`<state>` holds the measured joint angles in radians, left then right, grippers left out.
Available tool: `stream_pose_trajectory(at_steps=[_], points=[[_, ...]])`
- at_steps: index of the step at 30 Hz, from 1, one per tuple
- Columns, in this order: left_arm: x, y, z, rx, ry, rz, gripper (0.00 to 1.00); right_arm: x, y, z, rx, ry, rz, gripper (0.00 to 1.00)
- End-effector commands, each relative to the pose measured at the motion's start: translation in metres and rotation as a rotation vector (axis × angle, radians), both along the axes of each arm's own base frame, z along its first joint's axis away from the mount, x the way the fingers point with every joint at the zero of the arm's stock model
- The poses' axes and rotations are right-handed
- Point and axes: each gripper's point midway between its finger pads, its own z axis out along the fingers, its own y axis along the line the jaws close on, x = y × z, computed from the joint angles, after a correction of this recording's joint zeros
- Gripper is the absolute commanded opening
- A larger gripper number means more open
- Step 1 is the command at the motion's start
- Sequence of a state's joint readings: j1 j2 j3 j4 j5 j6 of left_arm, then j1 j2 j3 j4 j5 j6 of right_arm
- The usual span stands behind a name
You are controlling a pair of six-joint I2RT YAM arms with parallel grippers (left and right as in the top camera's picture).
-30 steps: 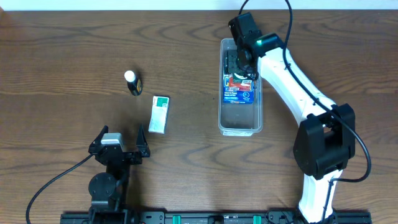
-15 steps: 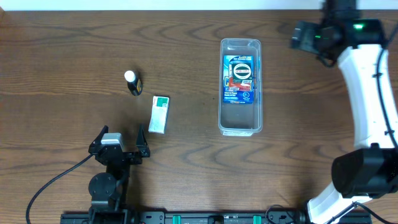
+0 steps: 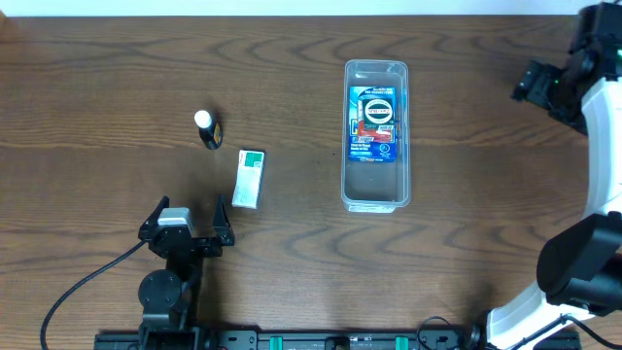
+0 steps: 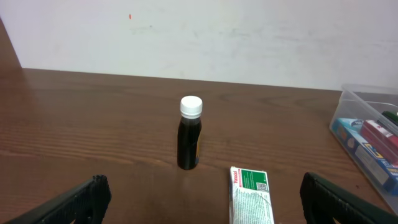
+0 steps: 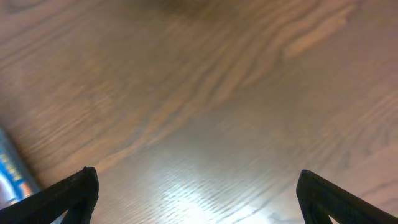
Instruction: Pack container
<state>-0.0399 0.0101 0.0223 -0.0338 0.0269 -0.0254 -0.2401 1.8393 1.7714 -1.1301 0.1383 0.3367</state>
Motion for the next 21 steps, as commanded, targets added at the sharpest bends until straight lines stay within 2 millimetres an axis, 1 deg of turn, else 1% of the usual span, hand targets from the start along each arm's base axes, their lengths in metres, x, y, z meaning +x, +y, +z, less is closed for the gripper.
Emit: stream_pose_trajectory(at_steps=[1, 18, 19, 21], points=[[-0.0008, 0.0032, -0.0167, 0.01, 0.049, 0.015, 0.98, -0.0057, -0.0117, -0.0045, -0.018, 0.022, -0.025, 0.99], [-0.0008, 0.0031, -0.0166, 0.008, 0.049, 0.015, 0.98, -0.0062, -0.0122, -0.0047, -0.017, 0.023, -0.027, 0.99], [-0.0008, 0.0021, -0.0166, -0.013, 0.049, 0.012, 0.98, -0.0061, -0.0119, -0.0047, -0.017, 0.023, -0.026, 0.99], [-0.0008, -0.0042, -0.0153, -0.113, 0.047, -0.012, 0.98, -0.006, -0.0117, -0.0047, -0.017, 0.023, -0.026, 0.99]])
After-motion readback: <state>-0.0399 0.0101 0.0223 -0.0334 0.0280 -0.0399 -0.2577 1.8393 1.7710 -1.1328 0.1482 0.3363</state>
